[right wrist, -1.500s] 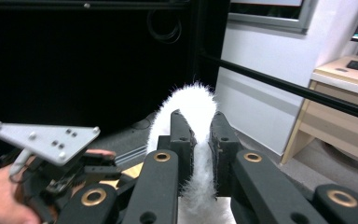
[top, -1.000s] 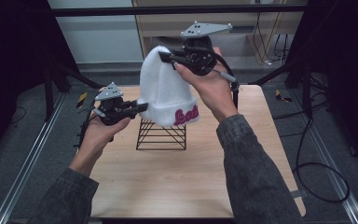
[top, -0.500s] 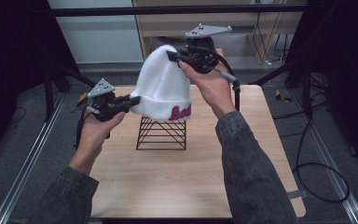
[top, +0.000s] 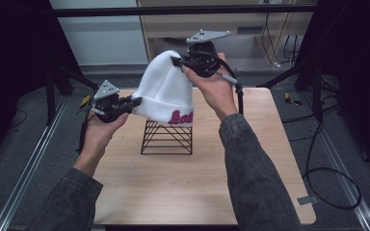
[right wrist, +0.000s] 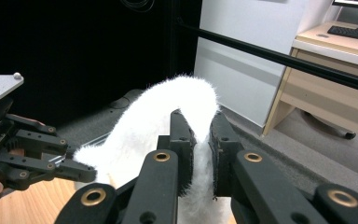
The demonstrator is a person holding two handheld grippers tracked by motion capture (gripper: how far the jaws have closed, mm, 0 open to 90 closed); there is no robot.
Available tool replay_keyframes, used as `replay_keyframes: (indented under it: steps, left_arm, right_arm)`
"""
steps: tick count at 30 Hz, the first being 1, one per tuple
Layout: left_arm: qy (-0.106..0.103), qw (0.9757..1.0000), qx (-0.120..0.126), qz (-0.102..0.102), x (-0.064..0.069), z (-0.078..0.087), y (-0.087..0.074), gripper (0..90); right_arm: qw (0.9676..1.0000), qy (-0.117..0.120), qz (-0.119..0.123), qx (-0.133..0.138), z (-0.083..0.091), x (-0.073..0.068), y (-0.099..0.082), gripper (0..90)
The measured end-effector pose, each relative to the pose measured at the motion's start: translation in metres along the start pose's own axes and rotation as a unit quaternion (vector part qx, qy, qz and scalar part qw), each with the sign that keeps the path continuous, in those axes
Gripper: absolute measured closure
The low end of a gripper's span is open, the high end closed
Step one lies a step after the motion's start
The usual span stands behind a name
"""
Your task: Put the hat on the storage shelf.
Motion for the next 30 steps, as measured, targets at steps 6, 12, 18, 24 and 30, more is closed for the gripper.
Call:
replay_keyframes:
  steps: [6,12,18,24,30]
  left_arm:
    - [0.003,1.0,-0.003,0.001,-0.004,-0.005,-0.007,76.3]
    - [0.006,1.0,-0.006,0.0,-0.007,-0.006,-0.012,76.5]
    - [0.009,0.9999,-0.008,-0.002,-0.009,-0.005,-0.02,76.8]
    - [0.007,0.9999,-0.011,0.004,-0.011,-0.005,-0.03,76.7]
    - [0.009,0.9998,-0.014,0.008,-0.014,-0.005,-0.036,76.8]
  right_arm:
    - [1.0,0.001,-0.002,-0.006,-0.005,0.002,-0.007,82.9]
    - [1.0,0.005,-0.003,-0.007,-0.008,0.001,-0.011,82.9]
    - [0.9999,0.011,-0.003,-0.009,-0.011,-0.003,-0.016,82.8]
    - [0.9997,0.015,0.0,-0.017,-0.016,-0.006,-0.023,82.8]
    - [0.9996,0.018,-0.002,-0.022,-0.02,-0.007,-0.029,82.7]
Point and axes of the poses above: each handheld gripper's, and its own axes: z roughly backward along the jaws, y roughly out of its top, x roughly to its right, the point moved 10 cm from there along -z, roughly forward along the jaws, and after that the axes turned 7 degrees about x, right-handed, at the moved point
